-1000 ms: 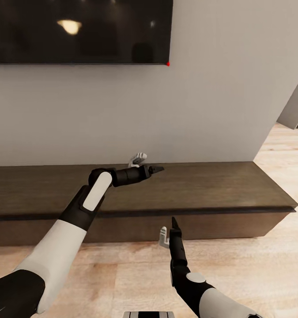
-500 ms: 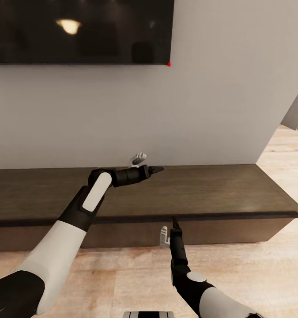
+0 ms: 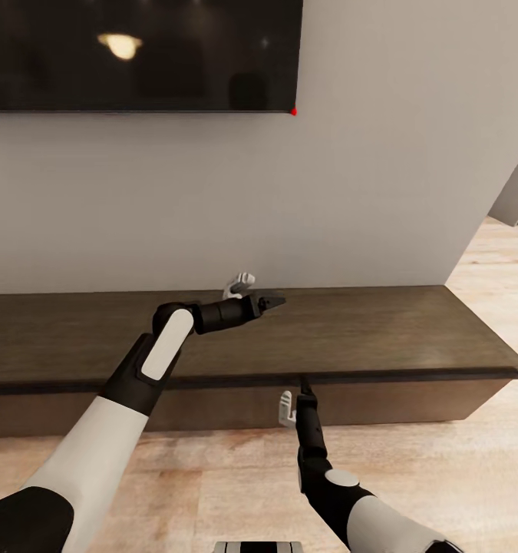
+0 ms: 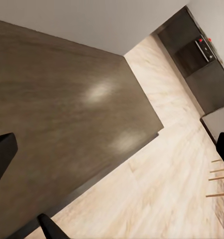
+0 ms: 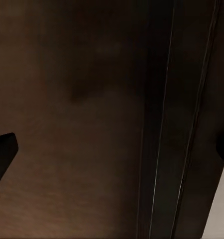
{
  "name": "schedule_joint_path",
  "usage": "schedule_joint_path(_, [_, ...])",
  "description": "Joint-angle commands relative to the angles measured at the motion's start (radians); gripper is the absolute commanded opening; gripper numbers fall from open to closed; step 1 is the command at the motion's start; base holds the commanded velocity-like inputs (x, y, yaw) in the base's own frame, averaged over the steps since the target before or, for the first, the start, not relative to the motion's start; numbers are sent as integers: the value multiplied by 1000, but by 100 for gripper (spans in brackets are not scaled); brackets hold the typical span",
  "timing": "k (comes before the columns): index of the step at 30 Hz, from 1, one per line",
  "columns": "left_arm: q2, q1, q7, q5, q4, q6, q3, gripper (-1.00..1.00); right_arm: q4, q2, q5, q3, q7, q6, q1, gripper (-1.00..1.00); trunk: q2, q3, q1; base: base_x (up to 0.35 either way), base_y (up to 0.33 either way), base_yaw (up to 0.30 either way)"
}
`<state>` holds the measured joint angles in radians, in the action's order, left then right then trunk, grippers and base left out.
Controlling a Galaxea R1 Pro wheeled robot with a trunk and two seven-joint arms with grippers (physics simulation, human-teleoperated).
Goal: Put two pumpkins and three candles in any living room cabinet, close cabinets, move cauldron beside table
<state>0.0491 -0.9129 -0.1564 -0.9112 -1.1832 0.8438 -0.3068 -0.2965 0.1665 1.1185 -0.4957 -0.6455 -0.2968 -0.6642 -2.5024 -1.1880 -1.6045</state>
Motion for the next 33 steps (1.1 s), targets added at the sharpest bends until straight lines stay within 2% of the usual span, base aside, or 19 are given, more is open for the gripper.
schedule_joint_path(1, [0, 0, 0, 0, 0, 0, 0, 100, -1, -1, 1, 2, -1, 6, -5, 100, 0, 0, 0, 0, 0, 0])
schedule_joint_path(6, [0, 0, 0, 0, 0, 0, 0, 100, -1, -13, 3, 0, 2, 29, -4, 100, 0, 0, 0, 0, 0, 0])
schedule_joint_path(7, [0, 0, 0, 0, -1, 0, 0, 100, -1, -14, 3, -1, 2, 32, -4, -100, 0, 0, 0, 0, 0, 0])
schedule_joint_path(9, [0, 0, 0, 0, -1, 0, 0, 100, -1, -18, 14, 2, 3, 32, -4, -100, 0, 0, 0, 0, 0, 0])
schedule_joint_path(10, [0, 0, 0, 0, -1, 0, 0, 100, -2, -19, 0, 6, 3, 83, -5, -100, 0, 0, 0, 0, 0, 0])
schedule_joint_path(25, [0, 0, 0, 0, -1, 0, 0, 100, -8, -21, 1, 6, 2, 85, -5, -100, 0, 0, 0, -1, 0, 0])
schedule_joint_path(33, [0, 0, 0, 0, 0, 0, 0, 100, -11, -22, 1, 6, 0, 85, -5, -100, 0, 0, 0, -189, 0, 0])
